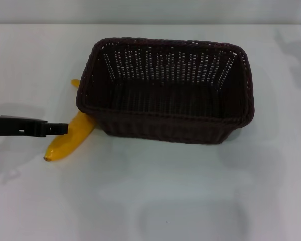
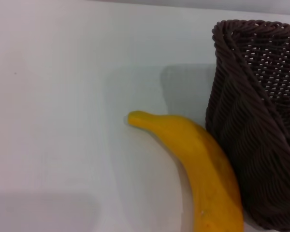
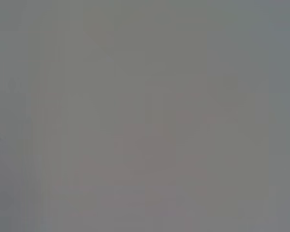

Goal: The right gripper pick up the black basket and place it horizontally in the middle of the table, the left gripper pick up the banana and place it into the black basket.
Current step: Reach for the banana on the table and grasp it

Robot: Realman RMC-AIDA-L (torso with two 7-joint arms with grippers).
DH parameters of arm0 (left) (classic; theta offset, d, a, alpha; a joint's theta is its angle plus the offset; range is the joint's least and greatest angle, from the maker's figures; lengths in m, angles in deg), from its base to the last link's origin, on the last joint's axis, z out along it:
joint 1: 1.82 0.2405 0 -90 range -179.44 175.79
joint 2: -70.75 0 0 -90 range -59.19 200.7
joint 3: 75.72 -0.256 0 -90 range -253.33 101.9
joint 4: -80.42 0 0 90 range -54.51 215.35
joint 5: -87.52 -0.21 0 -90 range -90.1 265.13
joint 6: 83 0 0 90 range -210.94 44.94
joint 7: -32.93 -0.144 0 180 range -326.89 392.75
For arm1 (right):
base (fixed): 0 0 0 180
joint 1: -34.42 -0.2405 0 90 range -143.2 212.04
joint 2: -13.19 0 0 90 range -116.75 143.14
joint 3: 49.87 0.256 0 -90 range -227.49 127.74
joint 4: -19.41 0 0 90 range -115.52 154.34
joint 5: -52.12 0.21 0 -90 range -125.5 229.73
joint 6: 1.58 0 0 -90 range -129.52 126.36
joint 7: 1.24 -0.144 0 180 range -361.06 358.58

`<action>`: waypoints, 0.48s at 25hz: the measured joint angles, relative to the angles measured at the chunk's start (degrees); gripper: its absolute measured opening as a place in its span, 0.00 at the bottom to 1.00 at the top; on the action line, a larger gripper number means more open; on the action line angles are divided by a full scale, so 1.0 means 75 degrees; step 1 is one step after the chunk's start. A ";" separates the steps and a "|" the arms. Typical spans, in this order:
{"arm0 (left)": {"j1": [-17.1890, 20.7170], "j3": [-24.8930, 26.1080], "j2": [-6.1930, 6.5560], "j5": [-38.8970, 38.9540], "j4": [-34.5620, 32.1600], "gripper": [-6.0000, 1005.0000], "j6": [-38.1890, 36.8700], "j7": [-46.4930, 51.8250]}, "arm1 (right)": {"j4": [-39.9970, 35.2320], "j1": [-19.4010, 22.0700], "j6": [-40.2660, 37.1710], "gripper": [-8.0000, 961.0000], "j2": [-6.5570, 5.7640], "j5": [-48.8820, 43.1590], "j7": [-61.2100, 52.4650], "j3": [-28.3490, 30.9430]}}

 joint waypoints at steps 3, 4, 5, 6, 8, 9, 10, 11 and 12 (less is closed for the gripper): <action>-0.0058 0.0006 0.0001 0.0003 0.0064 0.68 -0.0051 -0.0069 | -0.0001 0.0001 -0.0005 0.78 0.0000 0.0001 0.0004 0.0001; -0.0063 0.0006 0.0001 0.0005 0.0067 0.68 -0.0055 -0.0094 | -0.0001 0.0001 -0.0005 0.78 0.0001 0.0001 0.0004 0.0001; -0.0067 0.0006 0.0002 0.0009 0.0069 0.68 -0.0062 -0.0114 | -0.0001 0.0000 -0.0008 0.78 0.0001 0.0000 0.0005 -0.0001; -0.0071 0.0006 0.0003 0.0010 0.0072 0.68 -0.0073 -0.0124 | -0.0001 -0.0002 -0.0011 0.78 0.0001 0.0001 0.0005 -0.0004; -0.0081 0.0003 0.0003 0.0012 0.0081 0.68 -0.0091 -0.0129 | 0.0000 -0.0003 -0.0017 0.78 0.0000 0.0001 0.0007 -0.0005; -0.0095 -0.0005 0.0004 0.0013 0.0092 0.68 -0.0094 -0.0129 | 0.0001 -0.0004 -0.0021 0.78 0.0001 0.0000 0.0007 -0.0005; -0.0117 -0.0017 0.0004 0.0015 0.0114 0.68 -0.0094 -0.0129 | 0.0002 -0.0005 -0.0023 0.78 0.0001 0.0001 0.0008 -0.0005; -0.0151 -0.0027 0.0004 0.0017 0.0153 0.68 -0.0092 -0.0131 | 0.0001 -0.0006 -0.0024 0.78 0.0001 0.0000 0.0009 -0.0005; -0.0176 -0.0035 0.0004 0.0021 0.0180 0.68 -0.0088 -0.0135 | 0.0002 -0.0006 -0.0025 0.78 0.0000 0.0000 0.0010 -0.0005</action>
